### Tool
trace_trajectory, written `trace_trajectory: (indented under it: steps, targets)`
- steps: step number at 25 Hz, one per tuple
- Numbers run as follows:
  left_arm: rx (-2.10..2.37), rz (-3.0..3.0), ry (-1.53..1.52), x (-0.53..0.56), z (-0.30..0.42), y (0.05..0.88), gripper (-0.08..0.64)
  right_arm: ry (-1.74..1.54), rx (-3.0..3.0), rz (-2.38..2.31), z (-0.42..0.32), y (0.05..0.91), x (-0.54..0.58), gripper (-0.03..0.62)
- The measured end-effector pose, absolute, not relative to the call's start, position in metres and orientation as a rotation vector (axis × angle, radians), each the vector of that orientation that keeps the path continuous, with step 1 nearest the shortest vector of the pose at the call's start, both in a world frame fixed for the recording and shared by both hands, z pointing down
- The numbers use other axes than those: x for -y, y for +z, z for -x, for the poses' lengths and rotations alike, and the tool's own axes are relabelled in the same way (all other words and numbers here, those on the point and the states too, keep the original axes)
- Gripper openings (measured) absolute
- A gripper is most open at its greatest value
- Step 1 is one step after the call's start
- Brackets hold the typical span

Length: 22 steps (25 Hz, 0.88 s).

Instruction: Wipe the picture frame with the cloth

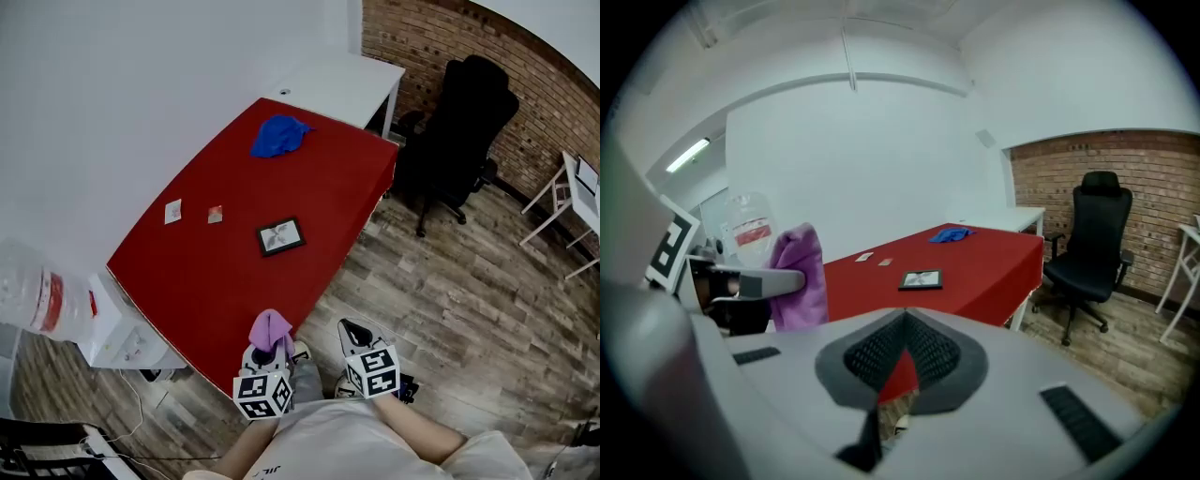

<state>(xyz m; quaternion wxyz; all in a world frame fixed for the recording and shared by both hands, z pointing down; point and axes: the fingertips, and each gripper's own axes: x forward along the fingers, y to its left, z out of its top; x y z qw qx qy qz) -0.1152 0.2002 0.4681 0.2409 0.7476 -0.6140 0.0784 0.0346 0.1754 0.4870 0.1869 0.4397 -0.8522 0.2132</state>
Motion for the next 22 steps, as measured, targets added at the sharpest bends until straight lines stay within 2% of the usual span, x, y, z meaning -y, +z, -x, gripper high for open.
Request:
trace_trajectory:
  steps: [11,22]
  targets:
    - [1.619,-2.108,0.212,-0.100,0.179,0.463,0.064,0.545,2.375,-1.301,0.032,0.472,-0.081,0.005]
    - [1.605,-2.061,0.198,-0.062,0.185,0.473,0.063,0.544,2.358,-1.242,0.044,0.475,-0.039,0.005]
